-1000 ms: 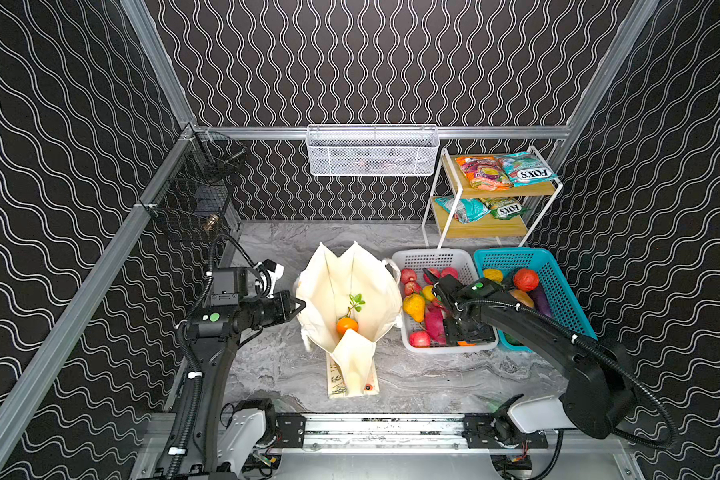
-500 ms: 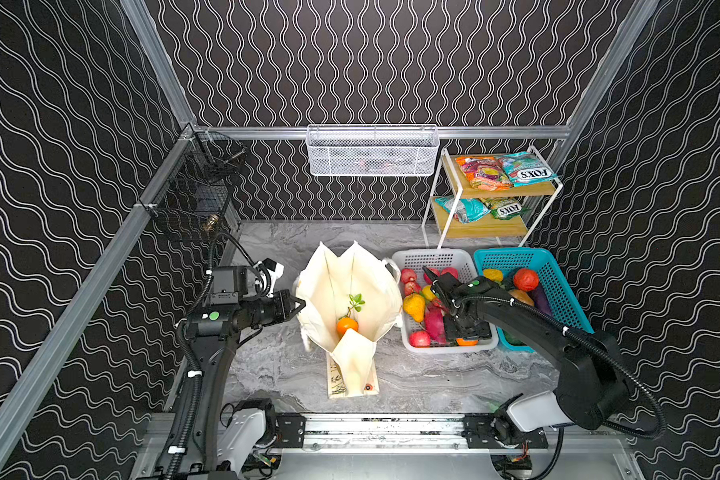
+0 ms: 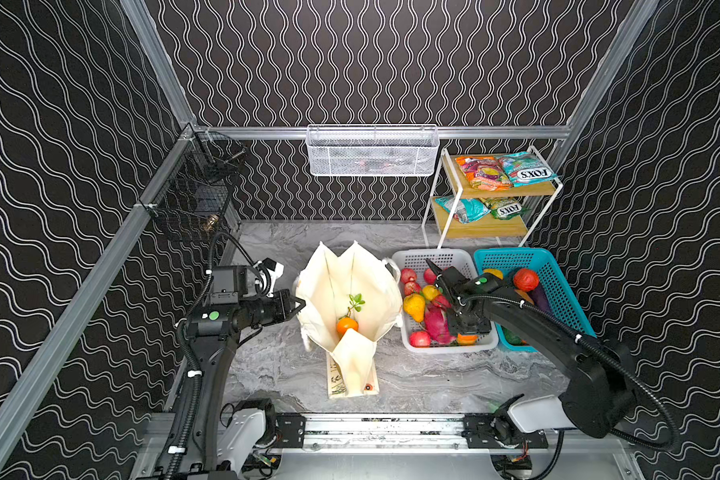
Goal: Place the food into the grocery bag and tie it
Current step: 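Lower the right gripper onto a second orange and grasp it, then carry the second orange with the right gripper into the tote bag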
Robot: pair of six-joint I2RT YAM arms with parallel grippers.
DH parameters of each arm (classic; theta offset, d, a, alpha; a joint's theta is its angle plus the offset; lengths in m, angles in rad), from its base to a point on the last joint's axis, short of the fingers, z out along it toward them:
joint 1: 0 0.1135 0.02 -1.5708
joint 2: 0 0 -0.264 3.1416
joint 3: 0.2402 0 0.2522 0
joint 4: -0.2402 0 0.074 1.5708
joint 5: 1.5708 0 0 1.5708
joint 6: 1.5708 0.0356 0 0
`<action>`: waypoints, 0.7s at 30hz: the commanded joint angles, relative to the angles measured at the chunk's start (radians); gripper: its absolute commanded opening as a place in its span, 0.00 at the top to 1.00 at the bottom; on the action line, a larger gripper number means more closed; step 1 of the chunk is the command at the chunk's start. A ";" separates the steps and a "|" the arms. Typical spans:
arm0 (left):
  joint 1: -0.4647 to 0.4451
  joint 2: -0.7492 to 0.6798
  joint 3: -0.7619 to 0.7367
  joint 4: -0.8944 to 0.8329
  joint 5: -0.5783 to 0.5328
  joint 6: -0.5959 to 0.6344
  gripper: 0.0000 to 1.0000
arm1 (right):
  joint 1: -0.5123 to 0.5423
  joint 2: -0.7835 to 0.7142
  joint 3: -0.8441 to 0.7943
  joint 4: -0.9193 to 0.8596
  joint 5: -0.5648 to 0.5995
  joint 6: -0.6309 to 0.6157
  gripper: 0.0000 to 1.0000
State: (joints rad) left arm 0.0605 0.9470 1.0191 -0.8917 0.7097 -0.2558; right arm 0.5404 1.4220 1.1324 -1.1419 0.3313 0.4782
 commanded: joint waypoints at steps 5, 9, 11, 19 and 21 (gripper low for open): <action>0.001 0.002 0.009 0.013 0.014 0.010 1.00 | 0.001 -0.067 0.215 -0.087 -0.031 0.017 0.54; 0.001 0.006 0.016 0.016 0.022 0.009 1.00 | 0.020 -0.070 0.372 -0.077 -0.097 0.011 0.53; 0.001 0.010 0.019 0.016 0.025 0.010 1.00 | 0.050 -0.044 0.464 -0.092 -0.102 0.019 0.53; 0.001 0.013 0.029 0.012 0.026 0.011 1.00 | 0.354 0.213 0.986 -0.218 -0.037 0.069 0.52; 0.001 0.015 0.034 0.007 0.025 0.014 1.00 | 0.425 0.285 1.109 -0.228 -0.031 0.065 0.52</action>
State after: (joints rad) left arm 0.0605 0.9604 1.0397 -0.8925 0.7174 -0.2562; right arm 0.9009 1.6451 2.1231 -1.3010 0.2775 0.5205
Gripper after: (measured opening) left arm 0.058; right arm 0.543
